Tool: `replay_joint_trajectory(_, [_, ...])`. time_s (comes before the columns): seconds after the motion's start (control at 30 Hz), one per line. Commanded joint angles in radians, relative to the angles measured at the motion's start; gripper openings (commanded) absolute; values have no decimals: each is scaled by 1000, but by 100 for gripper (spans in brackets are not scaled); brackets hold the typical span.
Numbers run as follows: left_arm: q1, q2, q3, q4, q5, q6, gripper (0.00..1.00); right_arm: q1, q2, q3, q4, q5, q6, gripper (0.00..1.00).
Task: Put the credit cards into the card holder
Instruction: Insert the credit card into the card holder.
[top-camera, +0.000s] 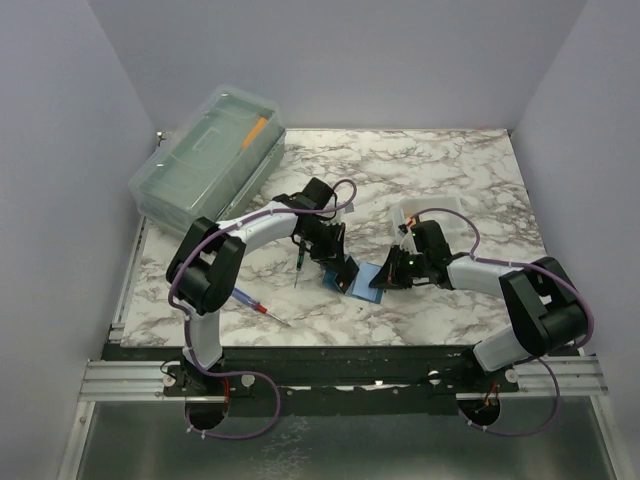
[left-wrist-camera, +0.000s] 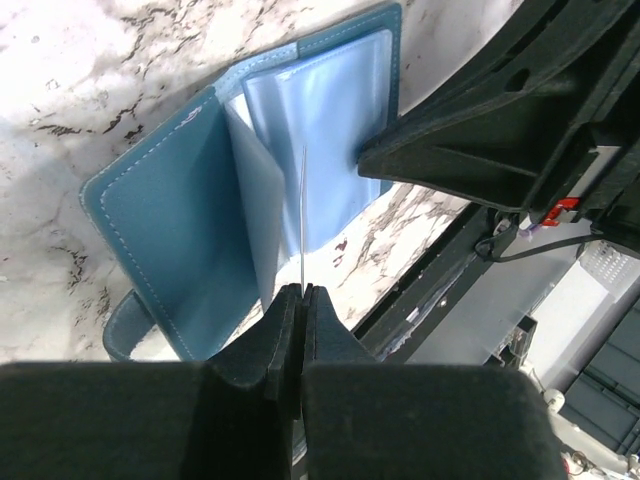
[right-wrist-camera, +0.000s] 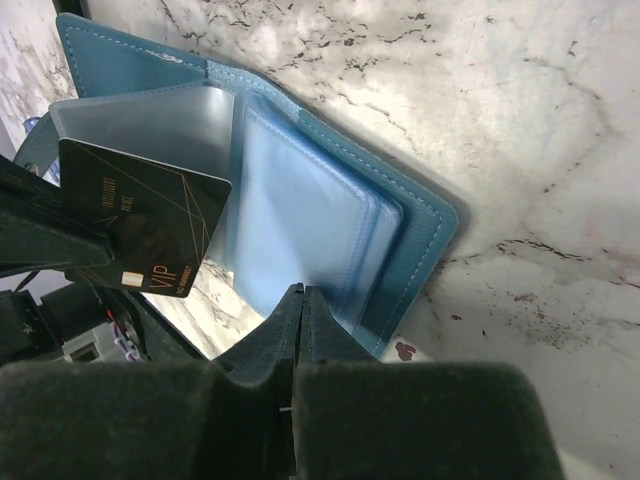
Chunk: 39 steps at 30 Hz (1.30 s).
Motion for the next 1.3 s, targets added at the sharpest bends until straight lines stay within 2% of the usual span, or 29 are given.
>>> replay_joint_trajectory(0.0, [8, 27, 5, -34, -18, 28, 0, 2, 26, 0, -91, 98, -16, 0])
replay_joint_trajectory(0.37, [39, 39, -30, -9, 13, 30, 0, 2, 16, -2, -97, 108, -30, 0])
replay_joint_trajectory(0.87, [39, 53, -48, 65, 130, 2, 0, 2, 29, -14, -79, 90, -31, 0])
replay_joint_trajectory(1.27, [36, -3, -83, 98, 124, -18, 0, 2, 33, -16, -73, 86, -33, 0])
